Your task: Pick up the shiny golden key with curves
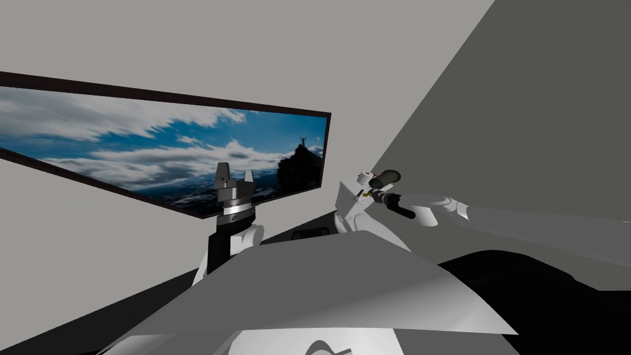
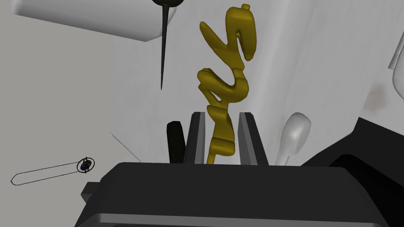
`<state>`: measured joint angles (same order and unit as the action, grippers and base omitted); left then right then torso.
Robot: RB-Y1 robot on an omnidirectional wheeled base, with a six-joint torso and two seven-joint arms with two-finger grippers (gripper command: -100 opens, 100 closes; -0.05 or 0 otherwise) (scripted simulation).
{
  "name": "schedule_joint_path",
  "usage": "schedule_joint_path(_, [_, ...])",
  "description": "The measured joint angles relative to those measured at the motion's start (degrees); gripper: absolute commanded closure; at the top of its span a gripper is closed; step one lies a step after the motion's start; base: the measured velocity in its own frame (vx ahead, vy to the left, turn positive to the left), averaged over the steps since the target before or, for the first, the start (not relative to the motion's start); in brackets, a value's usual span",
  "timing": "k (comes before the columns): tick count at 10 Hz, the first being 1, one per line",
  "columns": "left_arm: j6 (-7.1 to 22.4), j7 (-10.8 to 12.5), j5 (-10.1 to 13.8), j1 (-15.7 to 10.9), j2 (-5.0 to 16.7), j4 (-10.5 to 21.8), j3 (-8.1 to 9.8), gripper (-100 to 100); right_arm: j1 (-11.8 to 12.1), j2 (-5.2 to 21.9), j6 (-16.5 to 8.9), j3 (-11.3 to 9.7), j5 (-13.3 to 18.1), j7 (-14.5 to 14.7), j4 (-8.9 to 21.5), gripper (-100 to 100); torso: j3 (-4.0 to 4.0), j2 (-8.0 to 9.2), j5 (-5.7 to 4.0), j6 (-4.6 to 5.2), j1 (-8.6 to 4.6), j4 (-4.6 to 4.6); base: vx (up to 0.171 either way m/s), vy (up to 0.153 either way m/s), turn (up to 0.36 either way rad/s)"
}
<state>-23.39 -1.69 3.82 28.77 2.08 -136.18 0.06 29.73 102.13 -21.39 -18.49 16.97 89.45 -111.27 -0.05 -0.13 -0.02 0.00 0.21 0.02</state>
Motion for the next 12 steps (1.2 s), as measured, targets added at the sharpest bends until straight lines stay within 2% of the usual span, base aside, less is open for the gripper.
schedule_joint_path(1, [0.0,0.0,0.0,0.0,0.0,0.0,0.0,0,0.0,0.0,0.0,0.0,0.0,0.0,0.0,100,0.0,0.0,0.0,0.0,0.0,0.0,0.011,0.011,-0.136])
schedule_joint_path(6, [0.0,0.0,0.0,0.0,0.0,0.0,0.0,0,-0.75,-0.2,1.4,1.32,-4.24,5.32,-0.4,100,0.0,-0.01,0.01,0.05,0.05,0.01,0.013,0.016,-0.096])
schedule_joint_path(11, [0.0,0.0,0.0,0.0,0.0,0.0,0.0,0,-2.42,-0.46,2.88,2.42,-10.21,13.15,-1.25,100,0.02,0.01,0.05,0.0,0.11,0.03,0.013,0.014,-0.088])
schedule_joint_path(12, [0.0,0.0,0.0,0.01,0.01,0.01,-0.02,0,-2.4,-0.47,2.94,2.47,-10.32,13.45,-1.29,0,0.02,0.0,0.05,-0.03,0.1,0.04,0.0,0.0,0.0])
